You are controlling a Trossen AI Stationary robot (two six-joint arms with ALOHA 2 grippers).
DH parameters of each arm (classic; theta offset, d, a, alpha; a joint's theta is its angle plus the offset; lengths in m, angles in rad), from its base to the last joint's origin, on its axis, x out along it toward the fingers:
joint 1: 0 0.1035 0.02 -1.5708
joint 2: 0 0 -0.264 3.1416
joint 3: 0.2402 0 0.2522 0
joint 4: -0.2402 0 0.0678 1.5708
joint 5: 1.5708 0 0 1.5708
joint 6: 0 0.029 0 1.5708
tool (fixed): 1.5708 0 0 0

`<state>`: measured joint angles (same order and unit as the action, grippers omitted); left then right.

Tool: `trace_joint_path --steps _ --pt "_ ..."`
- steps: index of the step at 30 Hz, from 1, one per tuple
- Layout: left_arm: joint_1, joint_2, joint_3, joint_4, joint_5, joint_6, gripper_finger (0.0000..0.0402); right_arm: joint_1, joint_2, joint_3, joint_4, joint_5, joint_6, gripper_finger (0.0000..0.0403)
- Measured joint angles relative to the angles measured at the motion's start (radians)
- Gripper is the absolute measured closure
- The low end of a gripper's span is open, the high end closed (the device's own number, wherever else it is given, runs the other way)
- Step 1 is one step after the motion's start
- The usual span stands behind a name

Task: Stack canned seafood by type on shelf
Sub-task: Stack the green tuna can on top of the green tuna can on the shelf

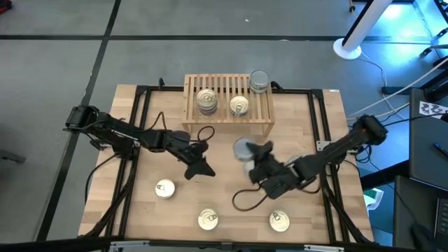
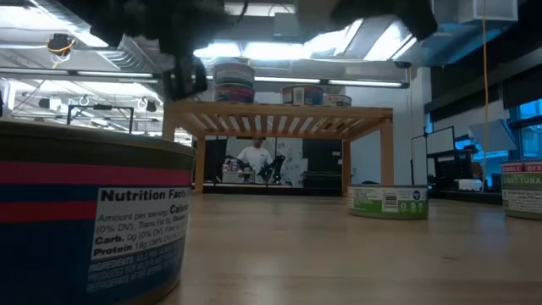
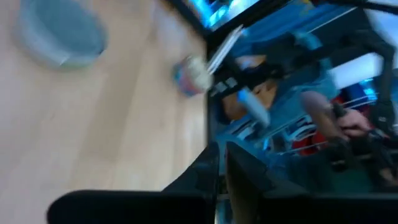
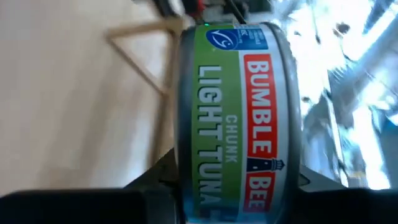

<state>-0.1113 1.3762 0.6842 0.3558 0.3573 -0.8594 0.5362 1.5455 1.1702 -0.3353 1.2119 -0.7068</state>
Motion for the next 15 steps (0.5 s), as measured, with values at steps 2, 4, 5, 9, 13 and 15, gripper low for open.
trace_joint_path --steps 2,4,5,9,13,15 --pt "-0.001 0.000 0.003 0.053 -0.003 0.000 0.0391 0.000 -0.057 0.000 -0.060 0.029 0.024 0.0274" --pt "0.000 0.000 0.021 0.074 -0.017 -0.001 0.0399 -0.010 -0.113 0.000 -0.113 0.042 0.048 0.0276" --pt "0.000 0.000 0.034 0.075 -0.027 0.003 0.0400 -0.019 -0.139 0.000 -0.138 0.044 0.064 0.0276" --pt "0.000 0.000 0.113 0.074 -0.055 0.108 0.0399 -0.091 -0.249 0.000 -0.237 0.033 0.128 0.0276" --pt "0.008 0.000 0.215 0.062 -0.108 0.275 0.0400 -0.211 -0.332 0.000 -0.271 0.007 0.126 0.0274" --pt "0.022 0.000 0.270 0.028 -0.153 0.372 0.0399 -0.288 -0.365 0.000 -0.268 -0.062 0.096 0.0275"
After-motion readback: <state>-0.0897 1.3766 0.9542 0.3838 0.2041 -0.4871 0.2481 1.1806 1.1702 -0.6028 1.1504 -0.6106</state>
